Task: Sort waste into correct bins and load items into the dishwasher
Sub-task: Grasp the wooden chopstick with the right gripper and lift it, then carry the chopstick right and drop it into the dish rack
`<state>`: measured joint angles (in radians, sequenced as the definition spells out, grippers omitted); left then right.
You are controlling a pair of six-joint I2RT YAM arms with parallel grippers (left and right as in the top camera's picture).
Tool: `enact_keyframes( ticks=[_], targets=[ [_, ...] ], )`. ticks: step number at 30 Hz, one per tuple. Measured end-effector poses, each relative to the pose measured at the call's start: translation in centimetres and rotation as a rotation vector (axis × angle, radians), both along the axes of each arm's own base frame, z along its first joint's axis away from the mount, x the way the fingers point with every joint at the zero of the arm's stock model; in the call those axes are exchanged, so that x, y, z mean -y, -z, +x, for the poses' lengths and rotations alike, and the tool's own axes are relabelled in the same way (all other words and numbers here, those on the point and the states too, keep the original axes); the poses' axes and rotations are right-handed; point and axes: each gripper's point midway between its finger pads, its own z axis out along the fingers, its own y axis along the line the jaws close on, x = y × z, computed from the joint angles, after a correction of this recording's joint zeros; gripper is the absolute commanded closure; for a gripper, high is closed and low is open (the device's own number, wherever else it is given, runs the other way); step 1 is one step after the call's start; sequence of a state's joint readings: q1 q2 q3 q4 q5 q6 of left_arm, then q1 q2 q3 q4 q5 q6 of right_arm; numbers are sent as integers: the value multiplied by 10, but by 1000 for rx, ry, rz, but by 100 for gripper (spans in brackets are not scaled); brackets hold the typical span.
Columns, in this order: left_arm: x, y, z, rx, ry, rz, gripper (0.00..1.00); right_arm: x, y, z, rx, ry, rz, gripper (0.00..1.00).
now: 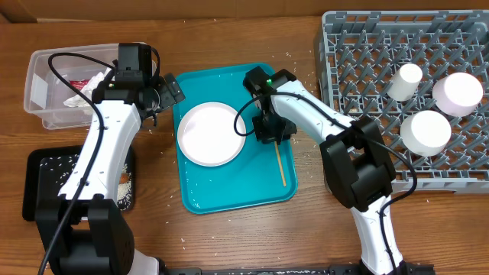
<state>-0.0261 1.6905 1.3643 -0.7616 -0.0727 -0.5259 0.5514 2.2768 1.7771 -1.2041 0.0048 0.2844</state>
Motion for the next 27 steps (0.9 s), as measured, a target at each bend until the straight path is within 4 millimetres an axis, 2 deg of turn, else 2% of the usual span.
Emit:
enact_keyframes(
  ticks=[1,8,10,12,16,19,23,26,27],
  targets=[
    [0,0,0,0,0,0,0,0,0,0,0,2,1,96],
    [0,0,0,0,0,0,0,7,-4,-5,-29,23,-25,96],
    [0,0,0,0,0,0,0,14,-11,-4,-38,38,-41,96],
    [0,0,0,0,0,0,0,21,-25,8,-15,62,-46,96],
    [0,0,0,0,0,0,0,44,-71,52,90,138,-15,96],
    [0,0,0,0,0,0,0,74,-116,88,205,207,27,96],
    [0,0,0,0,0,0,0,134,-187,133,421,305,83,96],
    [0,0,0,0,0,0,0,181,-225,151,551,351,92,96],
    [0,0,0,0,0,0,0,194,-232,153,574,354,93,96]
  ],
)
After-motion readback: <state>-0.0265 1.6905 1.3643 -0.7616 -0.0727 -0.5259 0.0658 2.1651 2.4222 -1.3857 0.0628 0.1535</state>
